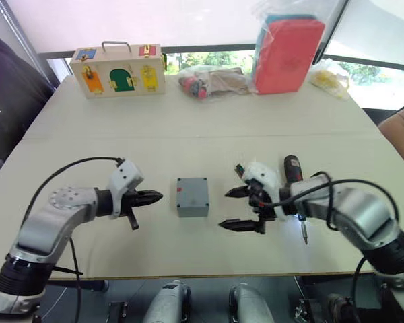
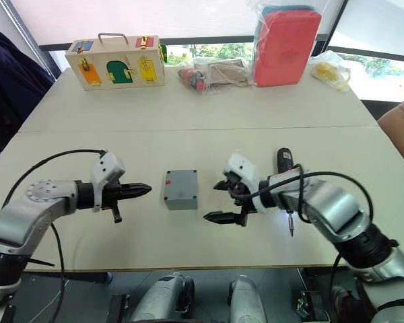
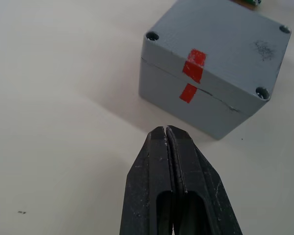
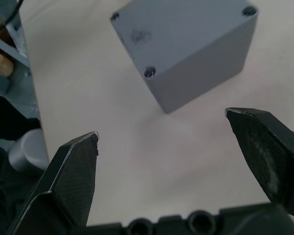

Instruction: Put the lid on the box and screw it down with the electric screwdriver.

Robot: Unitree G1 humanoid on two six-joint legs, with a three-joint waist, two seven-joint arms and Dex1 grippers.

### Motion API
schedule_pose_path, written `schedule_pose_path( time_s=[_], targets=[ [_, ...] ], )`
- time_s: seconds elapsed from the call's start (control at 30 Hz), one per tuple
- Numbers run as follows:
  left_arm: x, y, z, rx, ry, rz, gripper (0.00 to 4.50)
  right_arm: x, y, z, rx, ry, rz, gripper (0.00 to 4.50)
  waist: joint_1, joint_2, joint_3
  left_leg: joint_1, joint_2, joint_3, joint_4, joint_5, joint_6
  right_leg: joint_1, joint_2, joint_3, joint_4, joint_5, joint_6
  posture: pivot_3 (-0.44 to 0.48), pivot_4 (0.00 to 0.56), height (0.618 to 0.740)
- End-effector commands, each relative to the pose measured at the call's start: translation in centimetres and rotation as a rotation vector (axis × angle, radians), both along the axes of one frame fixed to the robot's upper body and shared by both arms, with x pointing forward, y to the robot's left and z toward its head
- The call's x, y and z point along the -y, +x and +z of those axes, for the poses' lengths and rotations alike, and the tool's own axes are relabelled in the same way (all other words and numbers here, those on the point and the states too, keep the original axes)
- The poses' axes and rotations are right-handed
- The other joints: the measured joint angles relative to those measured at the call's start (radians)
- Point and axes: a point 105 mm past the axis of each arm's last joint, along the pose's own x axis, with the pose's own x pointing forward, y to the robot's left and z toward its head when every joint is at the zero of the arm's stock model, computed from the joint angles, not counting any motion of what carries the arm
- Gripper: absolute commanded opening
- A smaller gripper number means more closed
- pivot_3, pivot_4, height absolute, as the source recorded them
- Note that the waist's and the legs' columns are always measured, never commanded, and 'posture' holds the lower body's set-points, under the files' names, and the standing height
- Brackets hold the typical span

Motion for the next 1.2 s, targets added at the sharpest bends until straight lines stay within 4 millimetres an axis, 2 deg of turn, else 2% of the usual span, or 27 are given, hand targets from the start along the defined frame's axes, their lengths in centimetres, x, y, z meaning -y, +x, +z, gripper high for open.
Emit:
schedule_pose_path(
  time_s=[0.03, 0.17, 0.4, 0.53, 0.63, 0.73, 0.87, 0.97, 1.07, 1.2],
  targets=[
    [1.1, 0.2, 0.3, 0.047, 0.011, -0.041, 0.00, -1.4, 0.1, 0.0, 0.042, 0.005, 0.022, 4.44, 0.000, 0.000, 0.000, 0.000, 0.000, 0.000, 0.000, 0.000, 0.000, 0.000, 0.000, 0.000, 0.000, 0.000, 0.000, 0.000, 0.150, 0.740],
    [2.2, 0.8, 0.1, 0.061, 0.023, -0.086, 0.00, -2.3, -0.6, -0.4, 0.008, 0.011, 0.050, 4.44, 0.003, 0.000, 0.000, 0.000, 0.000, 0.000, 0.000, 0.000, 0.000, 0.000, 0.000, 0.000, 0.000, 0.000, 0.000, 0.000, 0.150, 0.740],
    [3.7, 2.9, 0.2, 0.093, 0.020, -0.138, 0.00, -3.5, -2.6, 0.2, -0.058, 0.069, 0.096, 4.44, 0.000, 0.000, 0.000, 0.000, -0.001, -0.001, 0.000, 0.000, 0.001, 0.000, 0.001, 0.000, 0.000, 0.000, 0.000, 0.000, 0.150, 0.740],
    [3.4, 4.1, 0.4, 0.121, 0.041, -0.126, 0.00, -3.4, -2.9, 0.8, -0.073, 0.091, 0.080, 4.44, 0.000, 0.000, 0.000, 0.000, -0.001, -0.001, 0.000, 0.000, 0.001, 0.000, 0.001, 0.000, 0.001, 0.000, 0.000, 0.000, 0.150, 0.740],
    [2.2, 4.4, 0.5, 0.132, 0.069, -0.103, 0.00, -2.0, -2.4, 1.4, -0.044, 0.066, 0.051, 4.44, 0.001, 0.000, 0.000, 0.000, -0.001, -0.001, 0.000, -0.002, 0.003, 0.000, 0.001, 0.000, 0.001, 0.000, 0.000, 0.000, 0.150, 0.740],
    [0.7, 3.8, 0.5, 0.125, 0.116, -0.087, 0.00, 0.1, -0.6, 2.0, 0.047, 0.005, 0.007, 4.44, -0.001, 0.000, 0.000, 0.000, -0.001, 0.000, 0.000, -0.002, 0.003, 0.000, 0.001, -0.001, 0.001, 0.000, 0.000, 0.000, 0.150, 0.740],
    [0.1, 1.0, 0.0, 0.059, 0.127, -0.128, 0.00, 1.6, 2.7, 1.8, 0.185, -0.074, -0.022, 4.44, -0.013, -0.001, 0.000, 0.000, -0.001, 0.000, 0.000, -0.002, 0.004, 0.000, 0.001, 0.000, 0.001, 0.000, 0.000, 0.000, 0.150, 0.740],
    [0.3, -0.5, -0.2, 0.027, 0.118, -0.133, 0.00, 1.3, 3.8, 1.2, 0.226, -0.096, 0.018, 4.44, -0.016, -0.001, 0.000, 0.000, 0.000, 0.000, -0.001, -0.002, 0.003, 0.000, 0.001, 0.000, 0.000, 0.000, 0.000, 0.000, 0.150, 0.740],
    [0.8, -1.6, -0.5, -0.004, 0.098, -0.136, 0.00, 0.3, 4.1, 0.8, 0.235, -0.089, 0.075, 4.44, -0.019, -0.001, 0.000, 0.000, 0.000, 0.000, -0.001, -0.002, 0.003, 0.000, 0.001, 0.000, 0.001, 0.000, 0.000, 0.000, 0.150, 0.740],
    [2.0, -1.9, -0.6, 0.002, 0.052, -0.123, 0.00, -1.6, 2.8, 0.2, 0.194, -0.050, 0.181, 4.44, -0.018, -0.001, 0.000, 0.000, 0.000, 0.000, 0.000, -0.001, 0.002, 0.000, 0.001, 0.000, 0.001, 0.000, 0.000, 0.000, 0.150, 0.740]
  ],
)
